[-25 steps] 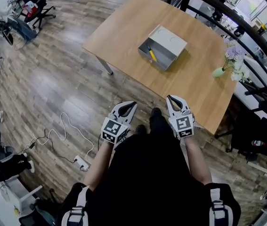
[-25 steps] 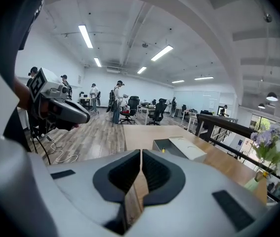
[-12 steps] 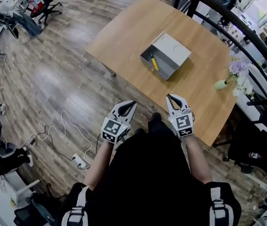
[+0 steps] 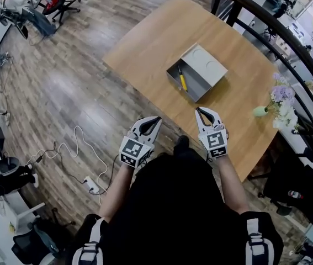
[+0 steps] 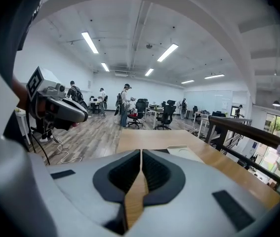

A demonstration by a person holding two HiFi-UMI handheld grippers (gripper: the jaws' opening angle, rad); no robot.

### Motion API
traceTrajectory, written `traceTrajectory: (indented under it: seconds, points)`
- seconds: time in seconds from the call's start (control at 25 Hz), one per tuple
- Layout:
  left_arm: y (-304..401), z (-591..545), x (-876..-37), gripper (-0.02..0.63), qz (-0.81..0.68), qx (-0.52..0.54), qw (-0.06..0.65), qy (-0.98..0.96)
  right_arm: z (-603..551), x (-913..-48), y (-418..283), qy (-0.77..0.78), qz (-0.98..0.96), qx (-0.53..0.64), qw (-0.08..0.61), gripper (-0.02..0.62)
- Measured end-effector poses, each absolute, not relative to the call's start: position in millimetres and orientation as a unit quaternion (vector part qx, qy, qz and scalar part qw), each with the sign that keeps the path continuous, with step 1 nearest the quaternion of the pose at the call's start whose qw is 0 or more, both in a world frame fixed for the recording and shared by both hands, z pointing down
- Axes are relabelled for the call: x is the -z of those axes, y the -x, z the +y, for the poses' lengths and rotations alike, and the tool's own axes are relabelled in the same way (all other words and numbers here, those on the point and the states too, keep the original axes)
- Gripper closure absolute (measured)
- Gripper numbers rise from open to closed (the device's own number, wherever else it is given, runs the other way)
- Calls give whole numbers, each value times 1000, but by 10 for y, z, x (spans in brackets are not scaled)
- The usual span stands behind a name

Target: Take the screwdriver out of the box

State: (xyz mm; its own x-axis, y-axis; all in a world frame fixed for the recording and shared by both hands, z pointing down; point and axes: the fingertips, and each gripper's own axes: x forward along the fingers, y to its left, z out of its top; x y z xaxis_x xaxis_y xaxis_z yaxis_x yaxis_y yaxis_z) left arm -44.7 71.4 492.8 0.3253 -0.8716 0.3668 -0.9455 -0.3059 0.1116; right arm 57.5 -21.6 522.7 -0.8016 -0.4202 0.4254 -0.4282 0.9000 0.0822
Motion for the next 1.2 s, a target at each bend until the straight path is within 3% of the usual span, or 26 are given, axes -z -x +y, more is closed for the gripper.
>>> traceTrajectory:
  seconds: [1.2]
  points:
    - [332,509,-4941,584,-601,-143,163,-769,-505,-5485,-591,-164,-958,-21,233,568]
